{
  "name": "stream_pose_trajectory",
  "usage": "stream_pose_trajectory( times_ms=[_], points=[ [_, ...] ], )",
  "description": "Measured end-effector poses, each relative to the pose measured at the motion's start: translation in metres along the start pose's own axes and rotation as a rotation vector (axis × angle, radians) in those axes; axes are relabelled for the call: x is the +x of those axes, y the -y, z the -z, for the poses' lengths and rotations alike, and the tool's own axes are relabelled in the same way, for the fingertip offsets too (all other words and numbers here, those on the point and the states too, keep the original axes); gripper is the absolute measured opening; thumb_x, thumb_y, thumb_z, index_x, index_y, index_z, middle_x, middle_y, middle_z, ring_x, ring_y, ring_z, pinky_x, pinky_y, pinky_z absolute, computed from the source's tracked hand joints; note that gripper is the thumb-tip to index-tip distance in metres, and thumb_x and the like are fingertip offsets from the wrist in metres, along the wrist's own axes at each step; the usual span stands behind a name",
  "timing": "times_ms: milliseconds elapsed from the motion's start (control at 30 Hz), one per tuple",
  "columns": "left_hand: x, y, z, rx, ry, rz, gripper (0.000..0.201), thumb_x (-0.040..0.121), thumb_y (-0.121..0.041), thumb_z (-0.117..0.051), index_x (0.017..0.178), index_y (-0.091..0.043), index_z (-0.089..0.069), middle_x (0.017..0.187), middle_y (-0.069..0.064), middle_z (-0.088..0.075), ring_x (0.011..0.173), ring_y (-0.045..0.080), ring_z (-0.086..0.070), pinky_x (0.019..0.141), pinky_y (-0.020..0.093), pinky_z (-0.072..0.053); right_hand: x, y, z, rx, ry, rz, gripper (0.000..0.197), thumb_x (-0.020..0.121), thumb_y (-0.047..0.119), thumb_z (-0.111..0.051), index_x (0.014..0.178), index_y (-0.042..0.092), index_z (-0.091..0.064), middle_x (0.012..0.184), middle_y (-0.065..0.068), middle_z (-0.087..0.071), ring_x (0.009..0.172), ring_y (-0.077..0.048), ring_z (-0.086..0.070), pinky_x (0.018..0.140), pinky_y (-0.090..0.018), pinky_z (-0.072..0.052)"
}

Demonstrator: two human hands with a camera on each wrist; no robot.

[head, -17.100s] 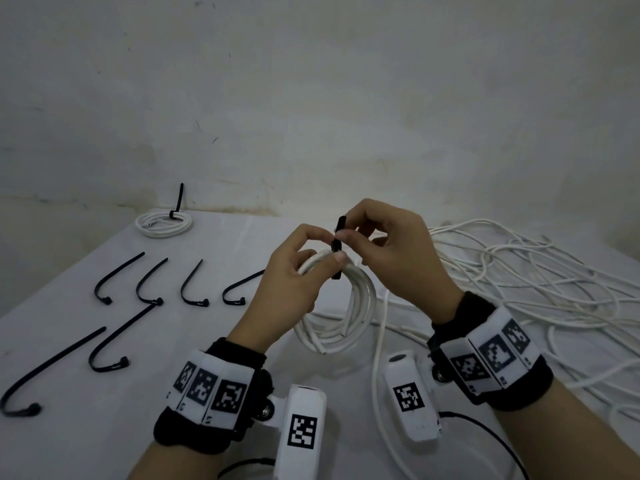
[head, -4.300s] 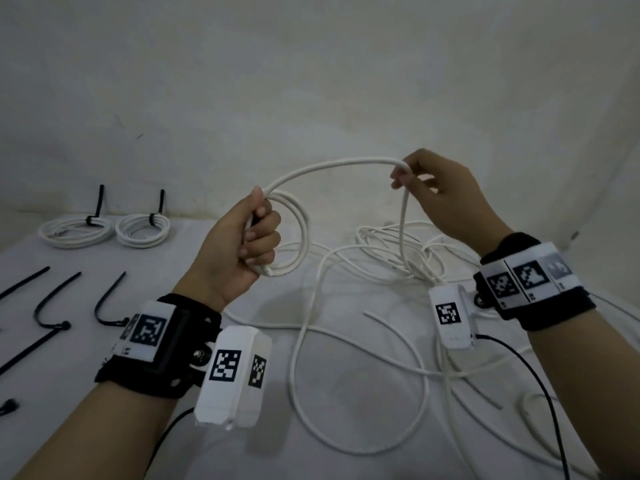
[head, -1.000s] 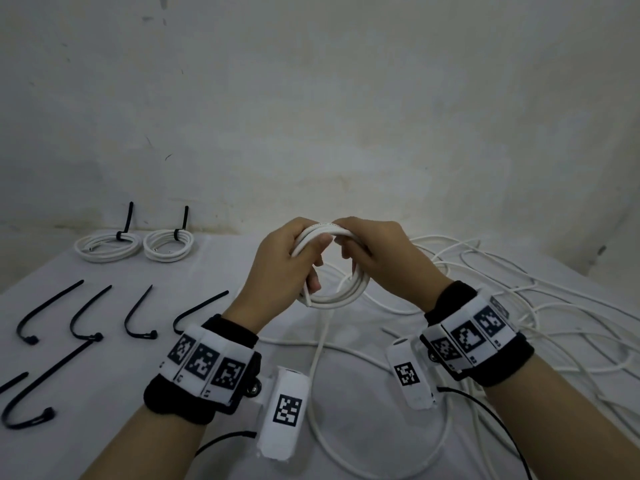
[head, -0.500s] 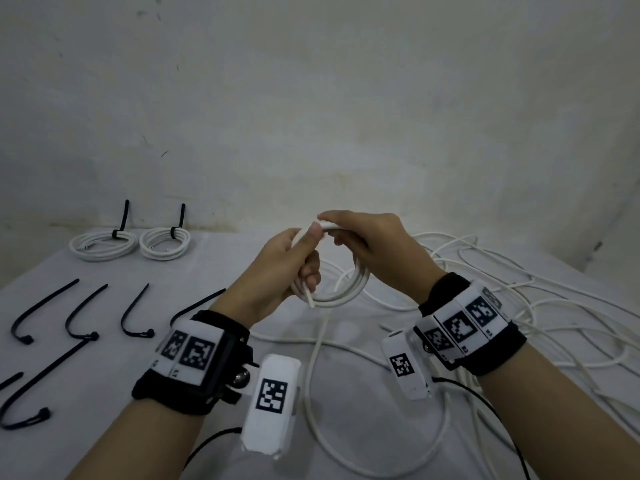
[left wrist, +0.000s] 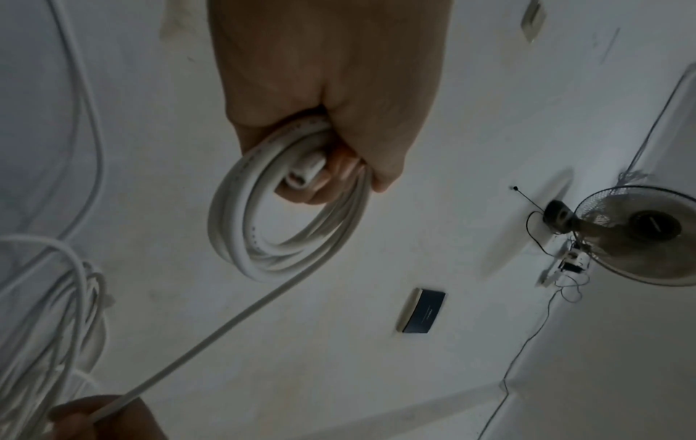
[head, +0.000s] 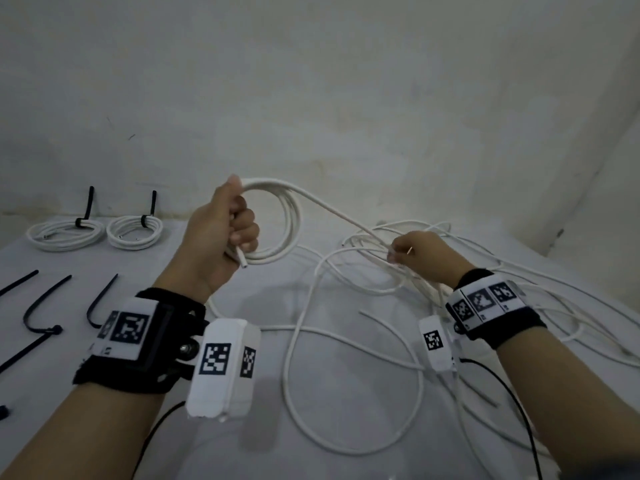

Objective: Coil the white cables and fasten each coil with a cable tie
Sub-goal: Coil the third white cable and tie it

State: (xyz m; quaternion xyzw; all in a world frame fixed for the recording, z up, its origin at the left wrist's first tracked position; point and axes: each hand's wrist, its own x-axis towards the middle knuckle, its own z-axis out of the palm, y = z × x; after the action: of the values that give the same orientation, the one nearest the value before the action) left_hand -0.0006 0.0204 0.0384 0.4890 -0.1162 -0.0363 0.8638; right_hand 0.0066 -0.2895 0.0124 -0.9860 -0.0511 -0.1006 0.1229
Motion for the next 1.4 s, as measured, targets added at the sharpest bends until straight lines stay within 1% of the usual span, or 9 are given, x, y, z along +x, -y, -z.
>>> stream_pose_trajectory(
  times_ms=[300, 533, 700, 800, 933, 1067, 1167, 1300, 1400],
  points=[
    [0.002, 0.003, 0.004, -0.109, -0.015, 0.053, 0.044, 0.097, -0.046, -0.037, 0.062, -0.022, -0.026, 0.036, -0.010, -0.021, 0.029, 0.003, -0.024, 0.031, 0.015, -0.025, 0.023, 0.016, 0.073, 0.385, -0.564, -0.020, 0.021, 0.089, 0.001, -0.049, 0.081, 0.000, -0.068, 0.063, -0.012, -0.061, 0.053, -0.013, -0.060, 0.068, -0.031, -0.057],
    [0.003, 0.002, 0.004, -0.170, -0.029, 0.031, 0.045, 0.097, -0.046, -0.038, 0.061, -0.022, -0.027, 0.037, -0.010, -0.022, 0.030, 0.004, -0.025, 0.032, 0.014, -0.026, 0.013, 0.031, 0.099, 0.467, -0.609, 0.083, 0.020, 0.095, 0.011, -0.050, 0.082, 0.007, -0.064, 0.065, -0.002, -0.055, 0.057, -0.011, -0.055, 0.060, -0.024, -0.057],
    [0.000, 0.000, 0.002, -0.167, -0.033, 0.015, 0.044, 0.097, -0.044, -0.038, 0.061, -0.022, -0.028, 0.038, -0.010, -0.023, 0.031, 0.004, -0.025, 0.034, 0.013, -0.027, -0.006, 0.017, 0.075, 0.473, -0.457, 0.030, 0.026, 0.097, 0.012, -0.046, 0.077, 0.016, -0.062, 0.070, -0.003, -0.062, 0.068, -0.018, -0.064, 0.074, -0.034, -0.051],
    [0.001, 0.004, 0.001, -0.148, -0.029, 0.022, 0.044, 0.098, -0.043, -0.038, 0.061, -0.021, -0.028, 0.038, -0.010, -0.023, 0.031, 0.003, -0.025, 0.033, 0.014, -0.028, -0.015, 0.019, 0.064, 0.427, -0.427, 0.040, 0.021, 0.096, 0.005, -0.045, 0.103, 0.013, -0.062, 0.084, -0.005, -0.060, 0.066, -0.016, -0.068, 0.076, -0.027, -0.052],
    [0.001, 0.010, -0.004, -0.122, -0.002, 0.034, 0.043, 0.098, -0.041, -0.037, 0.062, -0.021, -0.027, 0.038, -0.009, -0.024, 0.030, 0.003, -0.026, 0.032, 0.015, -0.028, -0.015, 0.040, 0.070, 0.140, -0.555, 0.331, 0.033, 0.095, 0.008, -0.049, 0.126, 0.016, -0.055, 0.097, -0.002, -0.050, 0.079, -0.006, -0.051, 0.073, -0.004, -0.038],
    [-0.003, 0.006, -0.007, -0.186, 0.039, 0.036, 0.043, 0.098, -0.043, -0.036, 0.062, -0.021, -0.028, 0.038, -0.010, -0.024, 0.030, 0.003, -0.025, 0.032, 0.014, -0.028, -0.015, 0.055, 0.068, 0.018, -0.570, 0.529, 0.027, 0.093, 0.015, -0.049, 0.114, 0.014, -0.066, 0.082, -0.001, -0.049, 0.069, -0.013, -0.047, 0.064, -0.023, -0.041],
    [-0.004, -0.002, -0.004, -0.241, 0.024, 0.012, 0.044, 0.098, -0.045, -0.036, 0.062, -0.022, -0.029, 0.038, -0.010, -0.024, 0.031, 0.004, -0.025, 0.033, 0.014, -0.027, -0.022, 0.051, 0.053, -0.004, -0.438, 0.506, 0.042, 0.092, 0.012, -0.042, 0.131, 0.022, -0.055, 0.082, -0.004, -0.053, 0.071, -0.022, -0.054, 0.066, -0.039, -0.048],
    [-0.002, -0.005, 0.000, -0.319, -0.042, -0.021, 0.044, 0.098, -0.045, -0.038, 0.061, -0.021, -0.029, 0.038, -0.009, -0.024, 0.031, 0.005, -0.025, 0.034, 0.014, -0.027, -0.033, 0.041, 0.037, 0.062, -0.327, 0.492, 0.051, 0.092, 0.018, -0.036, 0.142, 0.029, -0.036, 0.082, -0.004, -0.051, 0.072, -0.016, -0.052, 0.070, -0.024, -0.043],
    [0.002, -0.007, 0.006, -0.371, -0.069, -0.035, 0.045, 0.098, -0.045, -0.037, 0.060, -0.022, -0.029, 0.037, -0.009, -0.025, 0.031, 0.006, -0.026, 0.034, 0.015, -0.027, -0.042, 0.039, 0.033, 0.282, -0.406, 0.418, 0.038, 0.097, 0.020, -0.041, 0.134, 0.027, -0.042, 0.081, 0.000, -0.054, 0.059, -0.012, -0.051, 0.057, -0.010, -0.037]
  ],
)
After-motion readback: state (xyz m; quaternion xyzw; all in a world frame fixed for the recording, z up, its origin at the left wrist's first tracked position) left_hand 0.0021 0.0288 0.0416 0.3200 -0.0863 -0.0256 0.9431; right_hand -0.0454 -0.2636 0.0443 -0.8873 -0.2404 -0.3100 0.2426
